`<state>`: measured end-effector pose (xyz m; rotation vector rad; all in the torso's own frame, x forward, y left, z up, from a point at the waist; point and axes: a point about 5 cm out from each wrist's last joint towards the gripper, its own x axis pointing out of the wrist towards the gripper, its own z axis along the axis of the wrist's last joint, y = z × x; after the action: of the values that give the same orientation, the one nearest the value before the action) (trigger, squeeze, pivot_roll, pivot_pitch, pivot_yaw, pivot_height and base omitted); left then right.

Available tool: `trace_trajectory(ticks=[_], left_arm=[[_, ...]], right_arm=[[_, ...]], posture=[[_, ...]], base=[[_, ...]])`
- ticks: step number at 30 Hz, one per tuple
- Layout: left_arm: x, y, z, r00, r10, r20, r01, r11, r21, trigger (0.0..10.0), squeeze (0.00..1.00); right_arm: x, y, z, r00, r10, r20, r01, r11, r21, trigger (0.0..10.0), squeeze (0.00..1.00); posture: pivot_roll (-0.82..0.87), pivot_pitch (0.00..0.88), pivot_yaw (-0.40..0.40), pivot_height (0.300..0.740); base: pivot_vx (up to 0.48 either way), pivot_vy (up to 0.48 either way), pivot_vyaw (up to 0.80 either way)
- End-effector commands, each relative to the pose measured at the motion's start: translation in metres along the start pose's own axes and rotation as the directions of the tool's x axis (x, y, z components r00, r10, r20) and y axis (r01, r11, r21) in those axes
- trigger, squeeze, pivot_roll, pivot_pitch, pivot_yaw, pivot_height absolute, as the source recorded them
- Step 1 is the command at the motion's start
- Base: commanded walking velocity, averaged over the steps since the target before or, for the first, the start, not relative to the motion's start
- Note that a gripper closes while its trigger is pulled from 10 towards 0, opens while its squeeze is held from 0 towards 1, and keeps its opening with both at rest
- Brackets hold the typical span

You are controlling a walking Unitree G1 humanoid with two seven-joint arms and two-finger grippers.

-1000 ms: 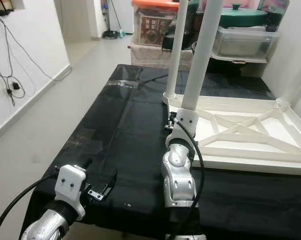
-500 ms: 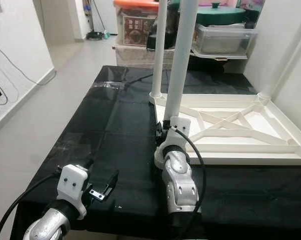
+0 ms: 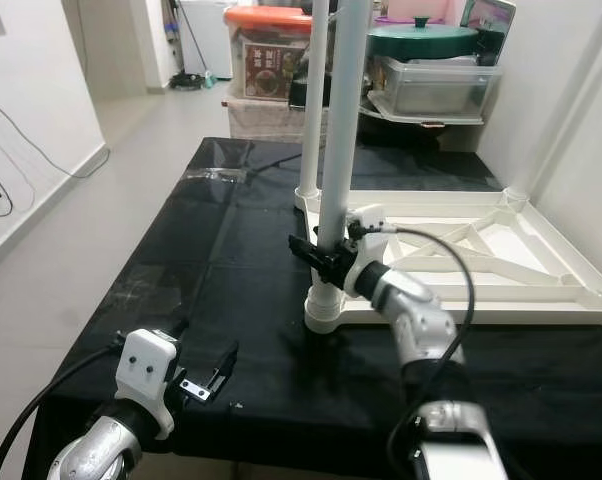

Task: Building children table

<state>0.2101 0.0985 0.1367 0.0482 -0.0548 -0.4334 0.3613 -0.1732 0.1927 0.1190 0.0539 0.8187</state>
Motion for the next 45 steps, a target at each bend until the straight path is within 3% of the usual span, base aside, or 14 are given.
trace_trajectory(ticks=[1, 6, 7, 16, 17, 18, 19, 21, 22, 29, 33, 36, 39, 45], left_arm=[[-0.001, 0.001, -0.004, 1.0, 0.005, -0.014, -0.006, 1.0, -0.003, 10.0, 0.0], [-0.002, 0.0, -0.004, 1.0, 0.005, -0.015, -0.005, 1.0, -0.003, 10.0, 0.0], [-0.002, -0.001, -0.004, 1.0, 0.005, -0.015, -0.005, 1.0, -0.003, 10.0, 0.0], [-0.005, -0.002, -0.004, 1.0, 0.005, -0.016, -0.005, 1.0, -0.005, 10.0, 0.0], [-0.005, -0.002, -0.005, 1.0, 0.004, -0.018, -0.004, 1.0, -0.005, 10.0, 0.0], [-0.005, -0.002, -0.005, 1.0, 0.004, -0.018, -0.004, 1.0, -0.005, 10.0, 0.0], [-0.006, -0.002, -0.005, 1.0, 0.003, -0.019, -0.004, 1.0, -0.005, 10.0, 0.0], [-0.006, -0.003, -0.005, 1.0, 0.003, -0.019, -0.003, 1.0, -0.005, 10.0, 0.0], [-0.006, -0.003, -0.005, 1.0, 0.004, -0.019, -0.004, 1.0, -0.005, 10.0, 0.0], [-0.007, -0.003, -0.005, 1.0, 0.004, -0.019, -0.004, 1.0, -0.004, 10.0, 0.0], [-0.006, -0.003, -0.005, 1.0, 0.003, -0.018, -0.003, 1.0, -0.004, 10.0, 0.0], [-0.006, -0.003, -0.005, 1.0, 0.002, -0.018, -0.002, 1.0, -0.004, 10.0, 0.0], [-0.005, -0.002, -0.005, 1.0, -0.007, -0.021, 0.006, 1.0, -0.008, 10.0, 0.0], [-0.003, -0.001, -0.006, 1.0, -0.011, -0.023, 0.01, 1.0, -0.009, 10.0, 0.0]], right_arm=[[0.01, 0.007, -0.005, 0.993, 0.113, -0.028, -0.113, 0.994, 0.012, 10.0, 0.0], [0.018, 0.008, -0.001, 0.971, 0.233, -0.047, -0.232, 0.972, 0.04, 10.0, 0.0], [0.021, 0.011, -0.001, 0.945, 0.323, -0.058, -0.319, 0.945, 0.065, 10.0, 0.0], [0.027, 0.021, -0.003, 0.88, 0.466, -0.087, -0.46, 0.884, 0.088, 10.0, 0.0], [0.029, 0.024, -0.008, 0.86, 0.496, -0.121, -0.489, 0.868, 0.089, 6.4, 0.0], [0.029, 0.024, -0.008, 0.86, 0.496, -0.121, -0.489, 0.868, 0.089, 6.4, 0.0], [0.03, 0.025, -0.009, 0.848, 0.514, -0.128, -0.506, 0.858, 0.091, 3.3, 0.0], [0.03, 0.026, -0.009, 0.841, 0.525, -0.13, -0.517, 0.851, 0.093, 3.3, 0.0], [0.031, 0.027, -0.01, 0.833, 0.538, -0.128, -0.531, 0.843, 0.089, 0.0, 0.0], [0.035, 0.025, -0.01, 0.882, 0.463, -0.087, -0.464, 0.886, 0.012, 0.0, 0.0], [0.037, 0.015, -0.008, 0.969, 0.246, 0.001, -0.245, 0.969, -0.01, 0.0, 0.0], [0.036, 0.011, -0.008, 0.983, 0.181, 0.021, -0.181, 0.984, -0.005, 0.0, 0.0], [0.005, 0.016, -0.018, 0.988, -0.002, 0.154, 0.009, 0.999, -0.04, 0.0, 0.0], [-0.01, 0.027, -0.032, 0.985, -0.027, 0.168, 0.034, 0.999, -0.041, 0.0, 0.0]], posture=[[0.17, 0.0, -0.043, 0.74], [0.18, 0.0, -0.05, 0.74], [0.19, 0.0, -0.054, 0.74], [0.2, 0.0, -0.051, 0.74], [0.21, 0.0, -0.053, 0.74], [0.21, 0.0, -0.053, 0.74], [0.21, 0.0, -0.051, 0.74], [0.21, 0.0, -0.051, 0.74], [0.21, 0.0, -0.052, 0.74], [0.2, 0.0, -0.054, 0.74], [0.19, 0.0, -0.053, 0.74], [0.19, 0.0, -0.053, 0.74], [0.16, 0.0, -0.028, 0.74], [0.16, 0.0, -0.027, 0.74]], base=[[0.0, 0.0, 0.0], [0.0, 0.0, 0.0], [0.0, 0.0, 0.0], [0.0, 0.0, 0.0], [0.0, 0.0, 0.0], [0.0, 0.0, 0.0], [0.0, 0.0, 0.0], [0.0, 0.0, 0.0], [0.0, 0.0, 0.0], [0.0, 0.0, 0.0], [0.0, 0.0, 0.0], [0.0, 0.0, 0.0], [0.0, 0.0, 0.0], [0.0, 0.0, 0.0]])
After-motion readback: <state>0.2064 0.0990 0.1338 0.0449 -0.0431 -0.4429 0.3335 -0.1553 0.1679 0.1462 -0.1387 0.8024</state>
